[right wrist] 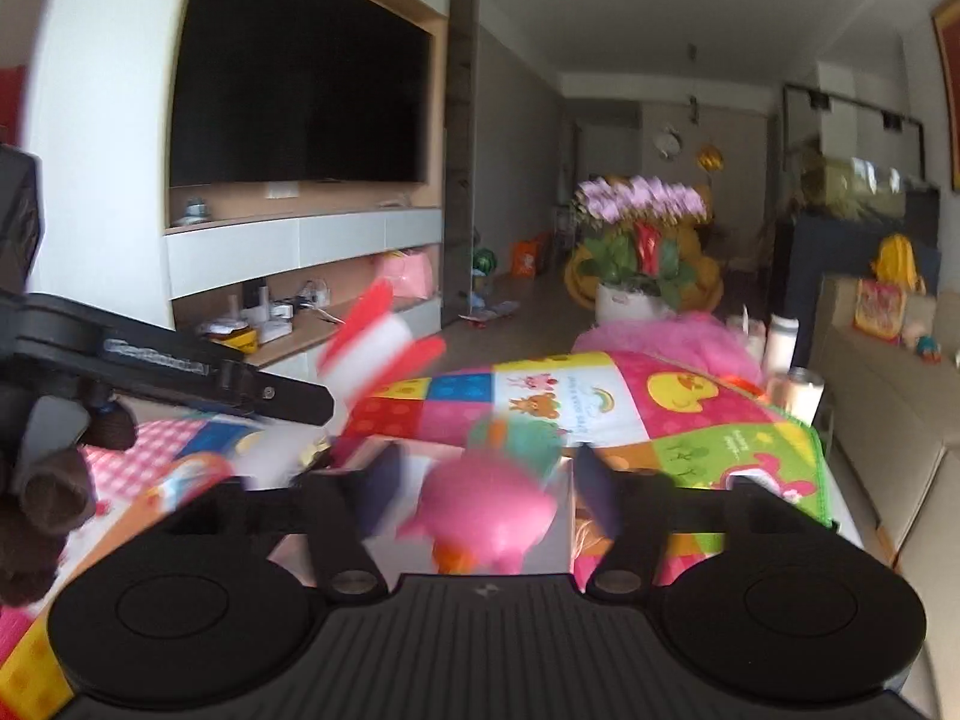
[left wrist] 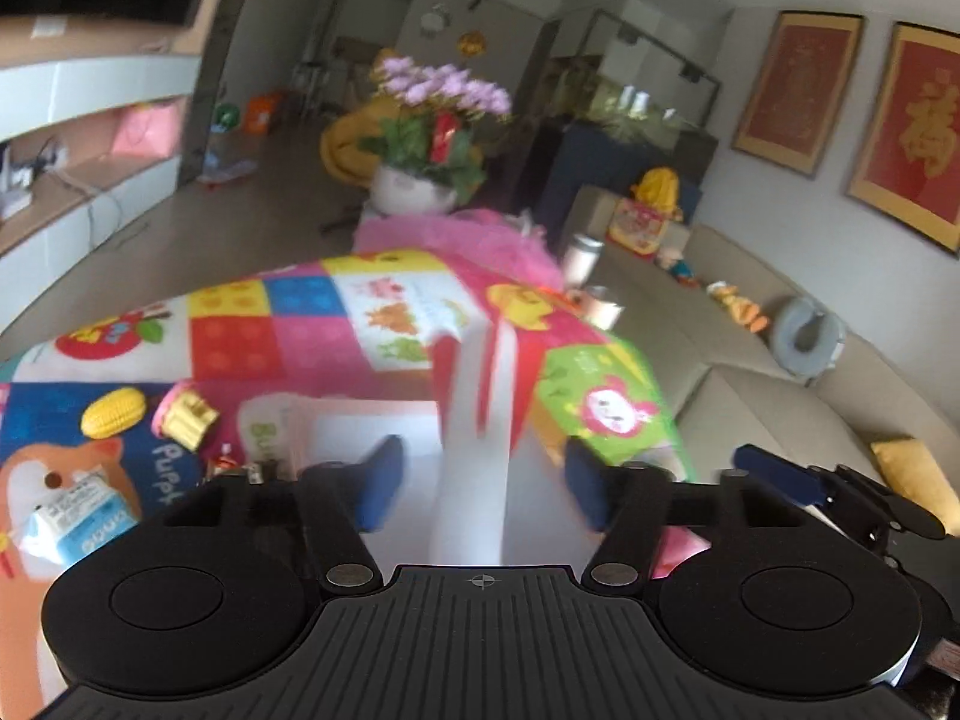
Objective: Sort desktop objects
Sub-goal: 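Grasp the white foam rocket with the left gripper while the right carries the pink toy into the pink box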
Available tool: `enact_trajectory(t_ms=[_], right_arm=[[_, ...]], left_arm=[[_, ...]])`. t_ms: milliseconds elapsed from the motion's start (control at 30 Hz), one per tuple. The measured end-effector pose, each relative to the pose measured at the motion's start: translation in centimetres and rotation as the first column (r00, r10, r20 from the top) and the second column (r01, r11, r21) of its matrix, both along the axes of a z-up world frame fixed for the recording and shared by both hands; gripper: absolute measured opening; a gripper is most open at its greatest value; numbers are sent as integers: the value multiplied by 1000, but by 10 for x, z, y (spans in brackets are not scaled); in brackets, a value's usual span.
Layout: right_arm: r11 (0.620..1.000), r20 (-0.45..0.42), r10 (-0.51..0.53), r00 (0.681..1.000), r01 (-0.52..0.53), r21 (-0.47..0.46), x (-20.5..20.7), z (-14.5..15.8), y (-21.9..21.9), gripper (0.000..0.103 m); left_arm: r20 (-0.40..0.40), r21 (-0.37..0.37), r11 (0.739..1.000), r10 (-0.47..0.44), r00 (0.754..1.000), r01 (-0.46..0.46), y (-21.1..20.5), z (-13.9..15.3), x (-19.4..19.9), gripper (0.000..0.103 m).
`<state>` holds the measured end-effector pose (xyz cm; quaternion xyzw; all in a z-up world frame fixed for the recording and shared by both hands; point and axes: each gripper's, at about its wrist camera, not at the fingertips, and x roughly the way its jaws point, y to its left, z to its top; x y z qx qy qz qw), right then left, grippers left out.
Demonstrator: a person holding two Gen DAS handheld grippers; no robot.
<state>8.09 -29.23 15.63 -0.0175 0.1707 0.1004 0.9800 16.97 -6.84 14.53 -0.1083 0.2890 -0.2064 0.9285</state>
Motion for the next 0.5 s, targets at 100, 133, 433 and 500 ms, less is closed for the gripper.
enact_trajectory(t_ms=[100, 133, 433, 500], right_arm=[[999, -39, -41, 998, 42, 25, 24, -15, -9, 73], [998, -47, -50, 998, 52, 36, 25, -21, -13, 74], [998, -147, -61, 987, 61, 0, 20, -54, -3, 76], [999, -148, -33, 988, 32, -9, 15, -54, 8, 81]], left_arm=[[-18, 34, 998, 45, 999, -44, 16, -20, -3, 79], [-24, 55, 997, 63, 998, -62, 24, -30, -8, 83], [38, 343, 927, 150, 988, -154, 58, -97, -89, 97], [48, 390, 904, 169, 984, -175, 66, -107, -102, 97]])
